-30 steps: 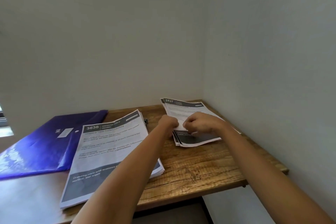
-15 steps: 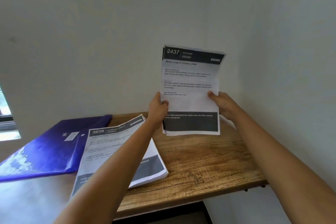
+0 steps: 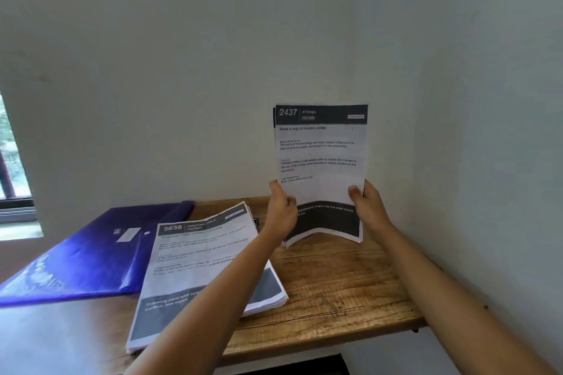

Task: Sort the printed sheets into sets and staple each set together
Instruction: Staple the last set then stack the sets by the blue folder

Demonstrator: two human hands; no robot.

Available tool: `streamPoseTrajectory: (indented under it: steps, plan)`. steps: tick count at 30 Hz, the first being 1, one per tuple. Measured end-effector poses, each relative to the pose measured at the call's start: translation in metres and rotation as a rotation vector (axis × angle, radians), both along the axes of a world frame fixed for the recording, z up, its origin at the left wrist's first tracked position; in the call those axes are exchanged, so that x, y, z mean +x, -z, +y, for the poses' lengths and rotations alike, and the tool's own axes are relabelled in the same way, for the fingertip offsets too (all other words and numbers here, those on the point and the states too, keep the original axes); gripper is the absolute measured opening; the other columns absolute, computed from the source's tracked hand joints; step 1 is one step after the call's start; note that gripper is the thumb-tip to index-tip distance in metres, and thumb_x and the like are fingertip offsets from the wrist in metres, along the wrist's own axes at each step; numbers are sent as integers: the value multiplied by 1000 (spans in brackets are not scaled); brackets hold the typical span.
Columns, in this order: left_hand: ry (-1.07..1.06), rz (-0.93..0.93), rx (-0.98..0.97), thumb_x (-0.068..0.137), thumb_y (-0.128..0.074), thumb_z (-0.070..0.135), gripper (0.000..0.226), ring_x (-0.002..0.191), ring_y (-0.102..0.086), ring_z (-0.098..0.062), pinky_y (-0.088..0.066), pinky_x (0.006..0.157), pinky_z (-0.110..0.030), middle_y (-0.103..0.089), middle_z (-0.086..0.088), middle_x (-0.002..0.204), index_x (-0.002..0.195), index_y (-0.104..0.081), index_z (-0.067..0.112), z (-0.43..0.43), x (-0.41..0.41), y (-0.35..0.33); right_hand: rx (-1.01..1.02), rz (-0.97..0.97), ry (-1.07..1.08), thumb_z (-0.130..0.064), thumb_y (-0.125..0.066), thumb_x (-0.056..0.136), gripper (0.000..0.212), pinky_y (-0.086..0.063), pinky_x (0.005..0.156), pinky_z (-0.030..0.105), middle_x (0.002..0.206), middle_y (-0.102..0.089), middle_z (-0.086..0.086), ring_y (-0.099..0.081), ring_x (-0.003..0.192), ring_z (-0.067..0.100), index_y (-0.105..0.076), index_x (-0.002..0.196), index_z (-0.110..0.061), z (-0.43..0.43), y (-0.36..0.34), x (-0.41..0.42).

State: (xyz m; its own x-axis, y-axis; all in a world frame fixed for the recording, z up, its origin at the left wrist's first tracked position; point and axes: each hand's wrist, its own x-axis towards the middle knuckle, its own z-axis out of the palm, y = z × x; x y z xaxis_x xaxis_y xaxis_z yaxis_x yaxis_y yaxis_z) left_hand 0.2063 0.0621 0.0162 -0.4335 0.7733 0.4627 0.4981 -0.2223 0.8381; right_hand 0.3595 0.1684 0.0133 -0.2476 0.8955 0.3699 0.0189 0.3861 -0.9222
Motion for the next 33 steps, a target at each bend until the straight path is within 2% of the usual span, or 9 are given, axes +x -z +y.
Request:
streamPoseTrajectory:
  steps: [4, 7, 12, 16, 20, 23, 26, 31, 33]
  plan:
    - [4, 51, -33, 98, -39, -1, 31, 121, -49, -27, -52, 96, -44, -44, -14, 131, 114, -19, 17, -1, 1, 3, -7, 6, 5, -18, -41, 102, 28, -47, 96, 39, 119, -61, 5, -58, 109, 22, -51, 128, -15, -3, 4, 0]
    - [-20, 68, -57, 98, -40, -2, 34, 116, -48, -22, -53, 94, -37, -44, -13, 131, 120, -19, 11, -1, 2, 6, 24, -23, 36, -16, -41, 102, 28, -46, 96, 39, 119, -60, 5, -57, 110, 23, -51, 128, -11, -5, 7, 0]
    - [-79, -32, -27, 100, -47, 16, 24, 107, -57, -22, -55, 72, -24, -51, -6, 123, 118, -32, 12, -1, -4, 1, 83, -51, 96, -12, -41, 101, 27, -43, 97, 34, 120, -60, 8, -55, 113, 25, -54, 125, -7, -5, 0, 5]
    - [-135, 38, 14, 101, -46, 21, 24, 111, -58, -25, -54, 86, -34, -57, -10, 126, 121, -43, 7, 0, -21, -16, 104, -66, 106, -11, -41, 101, 29, -43, 94, 31, 123, -60, 10, -56, 113, 27, -54, 126, -5, -4, -8, 12]
    - [-98, 63, -10, 102, -40, 10, 22, 104, -55, -17, -52, 66, -18, -52, -11, 131, 122, -32, 7, -4, -19, -12, 58, -48, 75, -13, -43, 101, 28, -47, 95, 38, 121, -61, 8, -58, 110, 26, -54, 126, -9, -6, 1, 9]
    - [-73, 98, -62, 100, -38, 2, 26, 106, -52, -17, -57, 78, -29, -48, -14, 133, 119, -23, 10, -7, -11, 3, 23, -8, 44, -17, -44, 101, 22, -50, 89, 36, 113, -63, 3, -60, 102, 21, -55, 120, -18, -12, 9, 7]
    - [-73, 89, -68, 98, -40, -2, 35, 108, -49, -16, -54, 90, -37, -46, -13, 133, 126, -21, 6, -10, -8, 6, 28, 3, 36, -18, -45, 100, 17, -49, 93, 39, 110, -62, -1, -59, 102, 19, -53, 115, -22, -17, 10, 9]
    - [-71, 82, -96, 96, -42, -4, 37, 118, -51, -26, -54, 92, -43, -46, -14, 134, 126, -21, 6, -11, -8, 4, 29, -73, 54, -20, -42, 102, 18, -48, 86, 33, 105, -63, 3, -60, 103, 24, -56, 110, -13, -21, 8, 11]
    - [-43, 73, -103, 98, -40, -3, 33, 116, -51, -25, -55, 89, -40, -46, -14, 135, 124, -24, 7, -11, -11, 0, 59, -113, 52, -16, -41, 102, 24, -45, 84, 30, 111, -63, 8, -59, 101, 23, -58, 117, -8, -22, 2, 12]
